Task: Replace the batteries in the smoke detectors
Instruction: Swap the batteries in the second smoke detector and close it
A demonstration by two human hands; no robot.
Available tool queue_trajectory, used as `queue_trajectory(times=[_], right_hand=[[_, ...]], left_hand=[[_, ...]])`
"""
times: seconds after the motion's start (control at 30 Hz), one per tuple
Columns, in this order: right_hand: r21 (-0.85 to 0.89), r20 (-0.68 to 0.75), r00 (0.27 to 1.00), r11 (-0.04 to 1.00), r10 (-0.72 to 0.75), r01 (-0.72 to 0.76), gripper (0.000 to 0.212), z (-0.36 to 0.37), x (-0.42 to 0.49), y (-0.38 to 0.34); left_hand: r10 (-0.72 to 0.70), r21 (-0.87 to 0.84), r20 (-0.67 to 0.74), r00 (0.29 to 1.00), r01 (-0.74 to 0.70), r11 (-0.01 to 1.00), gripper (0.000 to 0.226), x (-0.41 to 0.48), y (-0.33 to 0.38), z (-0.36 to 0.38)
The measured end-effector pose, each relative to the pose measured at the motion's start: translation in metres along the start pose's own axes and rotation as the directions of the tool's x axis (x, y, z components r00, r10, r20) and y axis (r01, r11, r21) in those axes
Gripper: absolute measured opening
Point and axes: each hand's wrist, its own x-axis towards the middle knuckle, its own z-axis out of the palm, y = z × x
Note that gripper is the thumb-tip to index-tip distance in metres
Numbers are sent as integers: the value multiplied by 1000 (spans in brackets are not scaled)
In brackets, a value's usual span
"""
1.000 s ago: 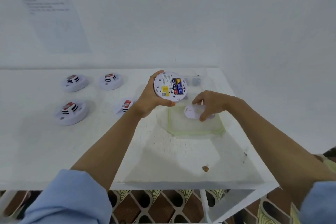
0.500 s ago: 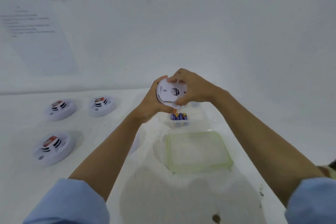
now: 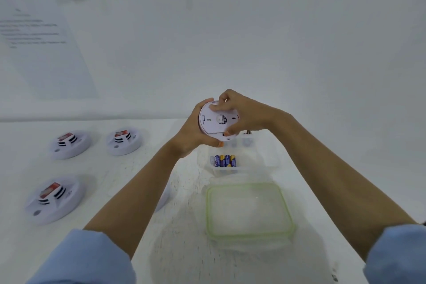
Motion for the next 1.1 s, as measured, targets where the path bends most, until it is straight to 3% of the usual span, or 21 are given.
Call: queue_trajectory(times=[0.3, 0.57, 0.83, 0.97, 1.03, 1.1], right_hand=[[-77, 6, 999, 996, -53, 54, 64, 1, -2, 8], [76, -101, 995, 997, -19, 27, 60, 17, -5, 21], [123, -77, 997, 992, 4, 6, 59, 16, -5, 19], [317, -147, 985, 948, 93, -42, 64, 20, -6, 9], [391, -226, 964, 919, 142, -44, 68, 25, -4, 5], [479, -328, 926, 878, 188, -8, 68, 30, -2, 1]], left_hand=[[-2, -7, -40, 999, 1, 1000, 101, 4, -3, 5], [44, 7, -117, 992, -44, 999, 106, 4, -5, 15], [74, 124, -180, 981, -52, 991, 107, 1, -1, 19], [146, 222, -210, 967, -98, 970, 108, 3, 13, 23], [195, 269, -238, 951, -128, 955, 99, 2, 19, 29], [278, 393, -287, 917, -152, 907, 105, 1, 18, 30]])
